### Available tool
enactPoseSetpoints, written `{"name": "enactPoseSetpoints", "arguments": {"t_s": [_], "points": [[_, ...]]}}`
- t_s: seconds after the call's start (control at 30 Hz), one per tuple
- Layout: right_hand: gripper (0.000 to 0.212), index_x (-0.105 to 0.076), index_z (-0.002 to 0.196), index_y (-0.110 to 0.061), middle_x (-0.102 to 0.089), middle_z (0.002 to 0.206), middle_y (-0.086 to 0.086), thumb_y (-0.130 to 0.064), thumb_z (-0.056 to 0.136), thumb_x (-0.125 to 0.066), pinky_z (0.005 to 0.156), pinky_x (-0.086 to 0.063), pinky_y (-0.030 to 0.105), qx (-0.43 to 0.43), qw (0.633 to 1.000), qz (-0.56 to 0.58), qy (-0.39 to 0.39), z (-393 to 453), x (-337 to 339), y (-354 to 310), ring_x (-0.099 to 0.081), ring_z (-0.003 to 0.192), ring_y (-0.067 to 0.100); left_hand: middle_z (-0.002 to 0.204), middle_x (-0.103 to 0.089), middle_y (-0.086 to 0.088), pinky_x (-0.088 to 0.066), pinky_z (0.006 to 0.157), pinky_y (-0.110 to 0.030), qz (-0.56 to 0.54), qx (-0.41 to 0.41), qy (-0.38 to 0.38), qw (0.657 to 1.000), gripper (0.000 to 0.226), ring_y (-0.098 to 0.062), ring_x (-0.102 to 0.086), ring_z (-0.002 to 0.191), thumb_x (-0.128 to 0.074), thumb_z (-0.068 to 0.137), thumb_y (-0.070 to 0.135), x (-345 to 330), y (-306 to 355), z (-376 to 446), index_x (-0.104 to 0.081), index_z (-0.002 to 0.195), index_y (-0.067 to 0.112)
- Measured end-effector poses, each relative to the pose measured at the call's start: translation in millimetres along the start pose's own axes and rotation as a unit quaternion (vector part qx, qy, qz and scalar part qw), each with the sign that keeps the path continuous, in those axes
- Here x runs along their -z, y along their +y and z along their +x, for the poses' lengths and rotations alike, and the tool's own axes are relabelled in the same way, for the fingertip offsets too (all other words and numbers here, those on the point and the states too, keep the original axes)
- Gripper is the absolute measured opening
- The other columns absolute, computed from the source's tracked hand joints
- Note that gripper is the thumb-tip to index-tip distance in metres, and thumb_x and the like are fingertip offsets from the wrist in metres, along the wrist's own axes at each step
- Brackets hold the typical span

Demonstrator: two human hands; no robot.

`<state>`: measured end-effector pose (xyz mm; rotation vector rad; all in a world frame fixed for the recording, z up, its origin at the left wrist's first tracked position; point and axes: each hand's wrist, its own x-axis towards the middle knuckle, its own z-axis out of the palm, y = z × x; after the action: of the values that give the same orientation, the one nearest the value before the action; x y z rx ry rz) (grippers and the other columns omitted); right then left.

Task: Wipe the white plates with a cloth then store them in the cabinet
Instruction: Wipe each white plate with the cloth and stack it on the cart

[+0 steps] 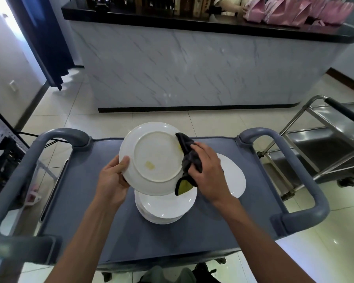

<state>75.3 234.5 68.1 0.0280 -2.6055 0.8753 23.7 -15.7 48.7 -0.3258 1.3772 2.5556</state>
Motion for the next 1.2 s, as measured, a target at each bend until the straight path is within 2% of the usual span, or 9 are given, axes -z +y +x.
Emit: {"name": "enactPoseSetpoints", "arguments": {"t_s": [0.2,0.33,0.47,0.63,0.7,0.77,0.87,1.0,1.2], "points": [[0.052,-0.056,0.138,-0.013,-0.051,0.144,-0.002,-0.005,0.088,-0.065,0.115,-0.036,0.034,-0.042,0.999,0.028,0.021,7,22,20,-0.043,0.133,0.015,0.107,-0.073,-0.013,-0.06,0.073,-0.035,0.059,0.008,-0.039,0.997,0.03,-0.026,-0.069,0.088,-0.064,0.087,0.017,-5,-3,-1,-0.073,0.114,0.01],[0.051,-0.056,0.138,-0.013,-0.052,0.143,-0.001,-0.006,0.088,-0.065,0.113,-0.038,0.038,-0.047,0.998,0.017,0.032,4,32,33,-0.044,0.133,0.017,0.095,-0.075,-0.012,-0.059,0.064,-0.031,0.104,-0.018,-0.051,0.993,0.026,-0.025,-0.07,0.08,-0.065,0.087,0.013,-17,-9,-2,-0.074,0.111,0.007],[0.052,-0.056,0.137,-0.012,-0.052,0.142,-0.001,-0.005,0.087,-0.066,0.113,-0.038,0.038,-0.046,0.998,0.004,0.034,-1,43,44,-0.045,0.131,0.019,0.088,-0.076,-0.006,-0.055,0.056,-0.027,0.142,-0.062,-0.059,0.986,0.022,-0.02,-0.07,0.073,-0.066,0.089,0.012,-37,-9,2,-0.074,0.109,0.009],[0.052,-0.055,0.138,-0.012,-0.051,0.143,0.0,-0.006,0.088,-0.067,0.113,-0.038,0.041,-0.066,0.997,-0.002,0.031,-11,64,68,-0.044,0.131,0.02,0.087,-0.076,0.001,-0.055,0.067,-0.025,0.222,-0.163,-0.088,0.957,0.015,-0.013,-0.069,0.077,-0.07,0.089,0.014,-78,-14,4,-0.078,0.097,0.023],[0.052,-0.054,0.138,-0.012,-0.051,0.143,0.001,-0.006,0.088,-0.067,0.113,-0.038,0.044,-0.074,0.997,-0.008,0.029,-16,74,79,-0.044,0.131,0.021,0.083,-0.075,0.004,-0.054,0.069,-0.028,0.301,-0.206,-0.083,0.927,0.013,-0.012,-0.067,0.076,-0.069,0.084,0.025,-98,-20,6,-0.077,0.092,0.03],[0.052,-0.055,0.137,-0.01,-0.053,0.141,0.004,-0.005,0.087,-0.067,0.112,-0.039,0.046,-0.079,0.996,-0.011,0.032,-22,86,91,-0.046,0.13,0.023,0.08,-0.073,0.011,-0.052,0.067,-0.021,0.385,-0.255,-0.094,0.882,0.013,-0.007,-0.066,0.073,-0.066,0.084,0.029,-117,-29,9,-0.074,0.091,0.036],[0.05,-0.056,0.136,-0.007,-0.055,0.139,0.007,-0.003,0.087,-0.067,0.111,-0.04,0.044,-0.09,0.995,-0.016,0.036,-30,104,109,-0.048,0.128,0.025,0.072,-0.067,0.017,-0.046,0.06,-0.012,0.476,-0.323,-0.138,0.806,0.013,-0.004,-0.062,0.068,-0.067,0.09,0.022,-148,-50,13,-0.074,0.096,0.032],[0.051,-0.054,0.138,-0.009,-0.052,0.143,0.007,-0.005,0.089,-0.066,0.114,-0.038,0.037,-0.111,0.993,-0.02,0.026,-41,125,132,-0.045,0.131,0.024,0.069,-0.065,0.007,-0.048,0.055,-0.025,0.568,-0.414,-0.175,0.689,0.013,-0.011,-0.058,0.057,-0.07,0.092,0.011,-177,-82,20,-0.077,0.1,0.019],[0.048,-0.054,0.138,-0.014,-0.05,0.144,0.0,-0.01,0.091,-0.064,0.111,-0.04,0.043,-0.131,0.991,-0.022,0.021,-55,146,163,-0.045,0.13,0.021,0.088,-0.078,-0.002,-0.059,0.065,-0.036,0.632,-0.415,-0.161,0.635,0.016,-0.026,-0.073,0.072,-0.072,0.091,0.016,-193,-133,29,-0.078,0.105,0.017]]}}
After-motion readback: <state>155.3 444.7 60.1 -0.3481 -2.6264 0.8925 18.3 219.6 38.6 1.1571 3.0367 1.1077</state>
